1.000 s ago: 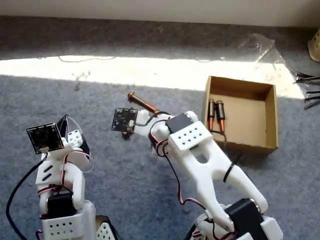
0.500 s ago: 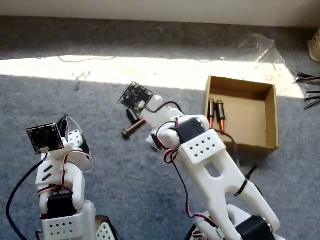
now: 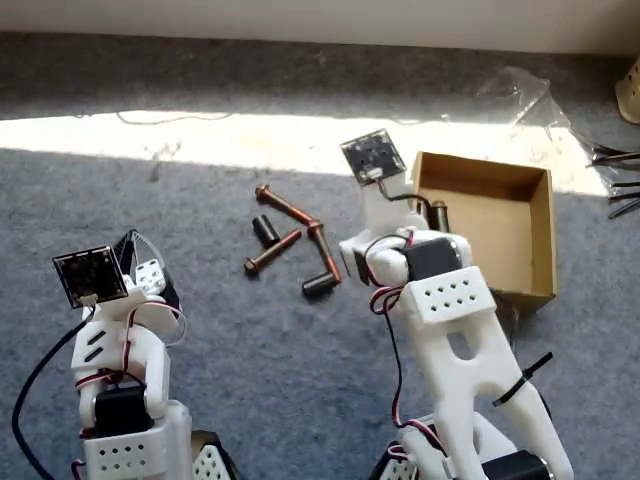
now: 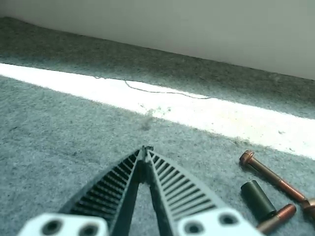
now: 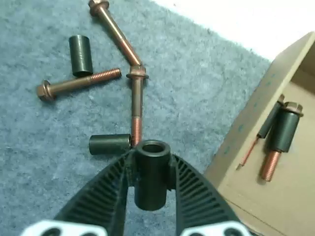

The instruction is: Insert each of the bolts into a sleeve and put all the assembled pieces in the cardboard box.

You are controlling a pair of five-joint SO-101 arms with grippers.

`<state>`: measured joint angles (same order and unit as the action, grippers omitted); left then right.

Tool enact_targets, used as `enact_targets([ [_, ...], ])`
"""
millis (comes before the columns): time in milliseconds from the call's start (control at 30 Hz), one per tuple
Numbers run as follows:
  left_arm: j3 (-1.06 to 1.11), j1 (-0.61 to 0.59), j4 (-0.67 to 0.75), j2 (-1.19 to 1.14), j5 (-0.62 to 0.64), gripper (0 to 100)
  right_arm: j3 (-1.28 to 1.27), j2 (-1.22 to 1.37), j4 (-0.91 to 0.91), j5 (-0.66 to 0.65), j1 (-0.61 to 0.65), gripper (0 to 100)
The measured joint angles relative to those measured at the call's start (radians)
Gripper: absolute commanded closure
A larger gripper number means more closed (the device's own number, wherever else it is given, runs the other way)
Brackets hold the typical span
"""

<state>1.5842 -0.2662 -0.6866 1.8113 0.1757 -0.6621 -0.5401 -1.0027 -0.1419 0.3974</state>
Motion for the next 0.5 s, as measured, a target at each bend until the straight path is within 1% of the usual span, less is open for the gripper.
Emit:
enact_targets([
  [133,0.0,0.0,0.0,0.0,0.0,99,-0.054,0.0,0.006,0.034,-0.005,99.4],
  [200,0.0,0.005,0.0,0.0,0.0,99,-0.084,0.0,0.037,0.071,-0.032,99.4],
  [300,0.018,0.043,0.0,0.0,-0.003,99,-0.143,0.0,0.1,0.141,-0.094,99.4],
  [400,0.018,0.095,0.0,0.0,-0.083,99,-0.175,0.0,0.146,0.158,-0.135,99.4],
  [500,0.018,0.153,0.0,0.0,-0.175,99,-0.181,0.0,0.17,0.164,-0.147,99.4],
])
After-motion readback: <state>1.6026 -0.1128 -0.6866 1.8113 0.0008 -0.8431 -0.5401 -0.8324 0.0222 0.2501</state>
